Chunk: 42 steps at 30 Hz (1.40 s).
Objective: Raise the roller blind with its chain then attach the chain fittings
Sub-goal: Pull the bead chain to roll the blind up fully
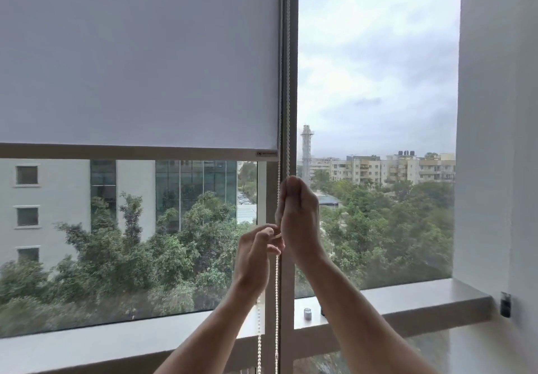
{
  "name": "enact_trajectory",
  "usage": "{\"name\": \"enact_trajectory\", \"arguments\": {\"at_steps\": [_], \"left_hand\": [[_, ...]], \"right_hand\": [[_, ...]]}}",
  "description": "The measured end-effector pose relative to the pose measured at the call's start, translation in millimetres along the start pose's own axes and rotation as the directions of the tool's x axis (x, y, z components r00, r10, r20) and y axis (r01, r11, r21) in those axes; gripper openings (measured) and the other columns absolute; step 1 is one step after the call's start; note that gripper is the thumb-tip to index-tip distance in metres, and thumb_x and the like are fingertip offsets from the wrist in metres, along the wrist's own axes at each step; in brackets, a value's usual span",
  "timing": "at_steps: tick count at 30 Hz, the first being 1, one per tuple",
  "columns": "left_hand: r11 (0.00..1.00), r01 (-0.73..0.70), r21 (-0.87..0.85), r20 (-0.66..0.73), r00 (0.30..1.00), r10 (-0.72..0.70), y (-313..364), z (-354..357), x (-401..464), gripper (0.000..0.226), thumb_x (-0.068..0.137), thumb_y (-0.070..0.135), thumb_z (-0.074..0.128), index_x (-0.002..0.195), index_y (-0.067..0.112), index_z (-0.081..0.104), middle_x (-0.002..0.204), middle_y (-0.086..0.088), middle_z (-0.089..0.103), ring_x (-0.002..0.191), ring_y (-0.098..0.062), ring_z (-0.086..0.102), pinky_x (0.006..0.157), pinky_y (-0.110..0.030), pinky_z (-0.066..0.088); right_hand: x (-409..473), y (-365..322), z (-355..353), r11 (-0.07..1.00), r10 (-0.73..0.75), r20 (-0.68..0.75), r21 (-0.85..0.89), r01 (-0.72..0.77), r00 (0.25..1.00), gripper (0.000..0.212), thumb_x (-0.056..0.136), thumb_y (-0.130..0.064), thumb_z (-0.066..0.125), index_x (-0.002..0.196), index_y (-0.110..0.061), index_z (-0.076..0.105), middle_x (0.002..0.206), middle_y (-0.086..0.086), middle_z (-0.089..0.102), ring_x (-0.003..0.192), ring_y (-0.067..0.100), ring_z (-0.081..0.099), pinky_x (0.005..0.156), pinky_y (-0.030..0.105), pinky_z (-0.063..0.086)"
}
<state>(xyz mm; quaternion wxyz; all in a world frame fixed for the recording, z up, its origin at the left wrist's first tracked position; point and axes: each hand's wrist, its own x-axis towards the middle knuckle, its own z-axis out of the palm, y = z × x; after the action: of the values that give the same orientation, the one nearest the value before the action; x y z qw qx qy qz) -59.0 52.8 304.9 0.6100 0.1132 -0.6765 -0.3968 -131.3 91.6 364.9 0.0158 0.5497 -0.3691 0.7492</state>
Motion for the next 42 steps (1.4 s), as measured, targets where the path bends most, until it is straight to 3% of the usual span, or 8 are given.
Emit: {"name": "enact_trajectory", "arguments": {"at_steps": [4, 11, 14, 17, 22, 27, 36, 42], "left_hand": [[0.994, 0.094, 0.051, -0.085, 0.992, -0.089, 22.5, -6.6, 36.6, 0.037, 0.095, 0.033, 0.036, 0.090, 0.024, 0.071, 0.092, -0.006, 0.075, 0.090, -0.022, 0.070, 0.079, -0.042, 0.057], [0.993, 0.006, -0.114, 0.074, 0.997, 0.002, 97.5, 20.5, 90.1, 0.034, 0.104, 0.033, 0.040, 0.110, 0.011, 0.065, 0.084, -0.003, 0.069, 0.070, -0.012, 0.068, 0.058, -0.026, 0.056], [0.963, 0.094, -0.254, 0.099, 0.993, -0.071, 112.6, 33.7, 97.8, 0.034, 0.105, 0.030, 0.041, 0.089, 0.011, 0.065, 0.056, 0.005, 0.048, 0.040, -0.006, 0.043, 0.037, -0.019, 0.035], [0.965, 0.039, -0.259, -0.025, 0.999, -0.047, 109.2, 48.6, 94.1, 0.039, 0.104, 0.028, 0.043, 0.067, 0.019, 0.054, 0.051, 0.006, 0.035, 0.038, -0.006, 0.027, 0.037, -0.021, 0.022], [0.991, -0.058, -0.119, -0.127, 0.991, 0.042, 80.8, 50.6, 62.9, 0.043, 0.103, 0.027, 0.045, 0.061, 0.028, 0.055, 0.046, 0.014, 0.041, 0.045, -0.005, 0.031, 0.043, -0.022, 0.026], [0.993, -0.061, -0.104, -0.115, 0.992, 0.049, 46.3, 41.0, 33.9, 0.037, 0.102, 0.026, 0.045, 0.070, 0.023, 0.064, 0.061, 0.004, 0.057, 0.059, -0.013, 0.052, 0.055, -0.030, 0.045], [0.984, -0.134, -0.117, -0.138, 0.984, 0.117, 43.5, 34.2, 31.5, 0.040, 0.101, 0.023, 0.045, 0.062, 0.028, 0.055, 0.043, 0.013, 0.036, 0.041, -0.001, 0.026, 0.038, -0.018, 0.020], [0.987, -0.150, -0.061, -0.138, 0.980, 0.141, 40.6, 31.3, 34.1, 0.039, 0.100, 0.020, 0.046, 0.063, 0.026, 0.055, 0.045, 0.011, 0.039, 0.045, -0.004, 0.028, 0.043, -0.020, 0.022]], "right_hand": [[-21.1, 18.5, -3.3, 0.998, -0.036, -0.040, -0.055, 0.034, 0.999, 0.041, 0.105, -0.012, 0.038, 0.068, -0.022, 0.052, 0.054, -0.011, 0.052, 0.048, 0.003, 0.044, 0.044, 0.019, 0.037], [-19.0, 23.8, -4.4, 0.999, -0.038, -0.037, -0.013, 0.037, 0.999, 0.040, 0.103, -0.024, 0.037, 0.064, -0.029, 0.043, 0.053, -0.013, 0.037, 0.049, 0.017, 0.033, 0.046, 0.030, 0.028], [-21.4, 26.0, -3.2, 1.000, 0.000, -0.030, 0.013, 0.001, 1.000, 0.038, 0.101, -0.036, 0.036, 0.064, -0.028, 0.041, 0.053, -0.013, 0.034, 0.050, 0.018, 0.031, 0.047, 0.033, 0.026], [-20.8, 31.6, -6.7, 0.998, 0.051, 0.023, 0.044, -0.052, 0.998, 0.036, 0.097, -0.033, 0.038, 0.062, -0.029, 0.043, 0.049, -0.014, 0.036, 0.045, 0.011, 0.029, 0.043, 0.026, 0.024], [-18.8, 42.5, -25.4, 0.902, 0.299, 0.271, 0.234, -0.364, 0.915, 0.032, 0.101, -0.020, 0.043, 0.080, -0.004, 0.061, 0.055, -0.003, 0.052, 0.044, 0.009, 0.043, 0.042, 0.022, 0.037], [13.0, 30.3, -33.5, 0.879, 0.369, 0.239, 0.226, -0.421, 0.898, 0.048, 0.105, -0.039, 0.031, 0.105, -0.015, 0.072, 0.104, 0.012, 0.076, 0.091, 0.021, 0.070, 0.080, 0.031, 0.056], [104.0, -63.7, 0.6, 0.889, 0.223, 0.265, 0.339, -0.308, 0.938, 0.043, 0.106, -0.033, 0.035, 0.118, 0.001, 0.059, 0.070, 0.006, 0.061, 0.056, 0.017, 0.056, 0.051, 0.030, 0.049], [112.2, -85.3, 25.5, 0.970, 0.101, 0.074, 0.215, -0.115, 0.992, 0.038, 0.092, 0.006, 0.029, 0.070, -0.016, 0.052, 0.052, -0.002, 0.037, 0.041, 0.010, 0.026, 0.038, 0.020, 0.021]]}}
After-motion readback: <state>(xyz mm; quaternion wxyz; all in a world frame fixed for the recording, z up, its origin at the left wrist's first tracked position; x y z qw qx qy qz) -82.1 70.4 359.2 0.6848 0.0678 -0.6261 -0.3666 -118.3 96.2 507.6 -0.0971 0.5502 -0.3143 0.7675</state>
